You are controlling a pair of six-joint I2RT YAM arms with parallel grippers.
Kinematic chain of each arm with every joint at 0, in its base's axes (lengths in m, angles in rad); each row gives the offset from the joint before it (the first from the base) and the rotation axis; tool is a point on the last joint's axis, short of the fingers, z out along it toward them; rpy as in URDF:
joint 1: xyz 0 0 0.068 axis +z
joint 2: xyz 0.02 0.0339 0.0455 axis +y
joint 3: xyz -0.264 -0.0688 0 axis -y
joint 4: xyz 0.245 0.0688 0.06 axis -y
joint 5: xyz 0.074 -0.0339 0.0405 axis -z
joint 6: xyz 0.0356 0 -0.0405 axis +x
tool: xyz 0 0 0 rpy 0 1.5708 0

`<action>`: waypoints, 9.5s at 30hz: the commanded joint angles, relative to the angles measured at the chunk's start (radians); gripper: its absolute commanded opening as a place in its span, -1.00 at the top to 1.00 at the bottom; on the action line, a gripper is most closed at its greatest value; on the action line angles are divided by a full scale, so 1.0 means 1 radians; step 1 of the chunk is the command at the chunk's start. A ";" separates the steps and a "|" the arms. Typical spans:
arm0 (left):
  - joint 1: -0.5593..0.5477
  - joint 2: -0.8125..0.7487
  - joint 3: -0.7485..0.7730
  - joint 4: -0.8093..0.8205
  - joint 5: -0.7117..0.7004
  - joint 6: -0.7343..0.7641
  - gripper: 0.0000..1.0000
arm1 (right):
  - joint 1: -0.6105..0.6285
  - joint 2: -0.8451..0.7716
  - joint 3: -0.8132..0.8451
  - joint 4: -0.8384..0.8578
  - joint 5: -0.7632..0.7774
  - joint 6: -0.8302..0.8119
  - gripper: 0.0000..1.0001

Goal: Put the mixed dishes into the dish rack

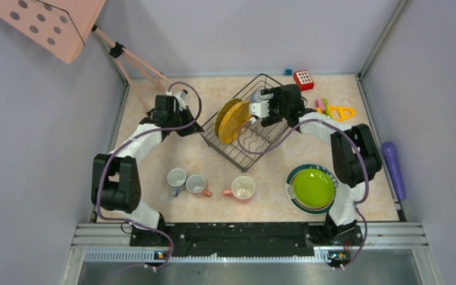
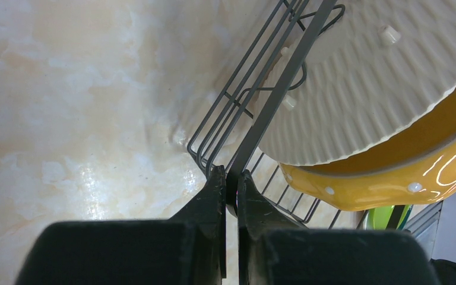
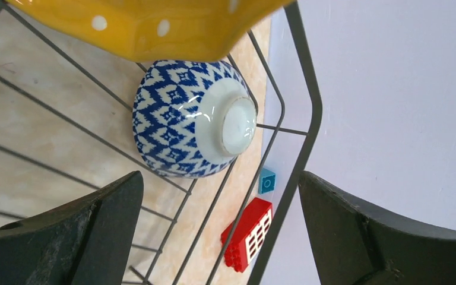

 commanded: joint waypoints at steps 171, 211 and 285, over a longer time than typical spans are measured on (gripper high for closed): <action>-0.333 -0.776 -0.190 -0.067 -0.026 -0.571 1.00 | 0.402 -0.926 -0.809 0.853 0.030 1.500 -0.35; -0.680 0.018 0.393 0.153 -0.465 0.310 1.00 | 0.126 -1.150 -0.358 -0.402 0.797 1.760 -0.49; -0.602 0.451 0.839 0.099 -0.300 0.311 -0.33 | 0.126 -1.234 -0.508 -0.663 0.681 2.092 -0.51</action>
